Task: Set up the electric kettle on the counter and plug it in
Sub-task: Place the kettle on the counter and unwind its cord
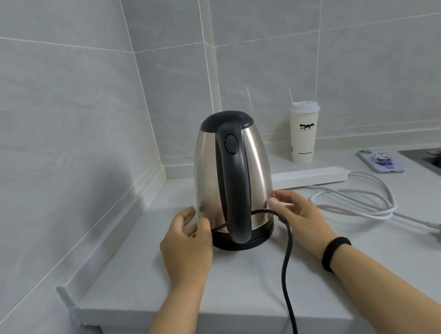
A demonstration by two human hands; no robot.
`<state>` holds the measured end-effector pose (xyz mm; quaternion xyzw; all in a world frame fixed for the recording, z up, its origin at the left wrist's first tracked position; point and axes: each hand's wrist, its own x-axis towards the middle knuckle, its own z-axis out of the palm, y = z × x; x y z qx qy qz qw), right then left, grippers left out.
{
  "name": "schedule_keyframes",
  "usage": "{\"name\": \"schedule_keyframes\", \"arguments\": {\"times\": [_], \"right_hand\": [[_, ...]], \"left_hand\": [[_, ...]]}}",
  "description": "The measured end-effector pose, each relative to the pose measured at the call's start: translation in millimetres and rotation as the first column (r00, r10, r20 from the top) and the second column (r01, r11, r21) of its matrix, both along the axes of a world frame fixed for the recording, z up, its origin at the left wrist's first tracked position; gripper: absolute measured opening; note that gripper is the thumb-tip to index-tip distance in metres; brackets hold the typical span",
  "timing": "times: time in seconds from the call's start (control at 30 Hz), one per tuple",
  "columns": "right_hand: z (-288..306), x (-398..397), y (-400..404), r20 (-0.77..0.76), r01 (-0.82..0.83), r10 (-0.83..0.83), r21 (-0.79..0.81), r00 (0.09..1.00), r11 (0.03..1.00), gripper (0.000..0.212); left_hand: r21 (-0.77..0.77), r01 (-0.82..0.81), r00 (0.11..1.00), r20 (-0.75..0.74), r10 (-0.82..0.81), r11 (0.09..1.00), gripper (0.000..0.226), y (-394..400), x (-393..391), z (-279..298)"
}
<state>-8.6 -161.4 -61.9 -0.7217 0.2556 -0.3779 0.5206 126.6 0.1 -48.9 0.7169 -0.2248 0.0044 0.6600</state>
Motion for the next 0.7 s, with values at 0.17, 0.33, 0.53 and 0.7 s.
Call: {"name": "schedule_keyframes", "arguments": {"times": [0.17, 0.33, 0.53, 0.7], "right_hand": [[9.0, -29.2, 35.3, 0.2, 0.09, -0.112, 0.117, 0.973, 0.989, 0.037], [9.8, -57.7, 72.5, 0.316, -0.163, 0.121, 0.108, 0.941, 0.981, 0.055], [6.8, -58.9, 82.7, 0.298, -0.37, 0.314, 0.153, 0.901, 0.917, 0.045], [17.2, -56.8, 77.4, 0.389, -0.321, 0.215, 0.232, 0.896, 0.918, 0.042]], "left_hand": [[-0.057, 0.041, 0.946, 0.323, -0.02, 0.998, 0.029, 0.1, -1.5, -8.1], [-0.072, 0.187, 0.903, 0.405, -0.142, 0.98, 0.023, -3.7, -1.6, -14.4], [-0.031, 0.271, 0.884, 0.404, -0.236, 0.962, 0.02, -3.2, -2.8, -16.8], [-0.04, 0.292, 0.901, 0.347, -0.261, 0.956, 0.007, -3.1, -3.3, -13.5]]}}
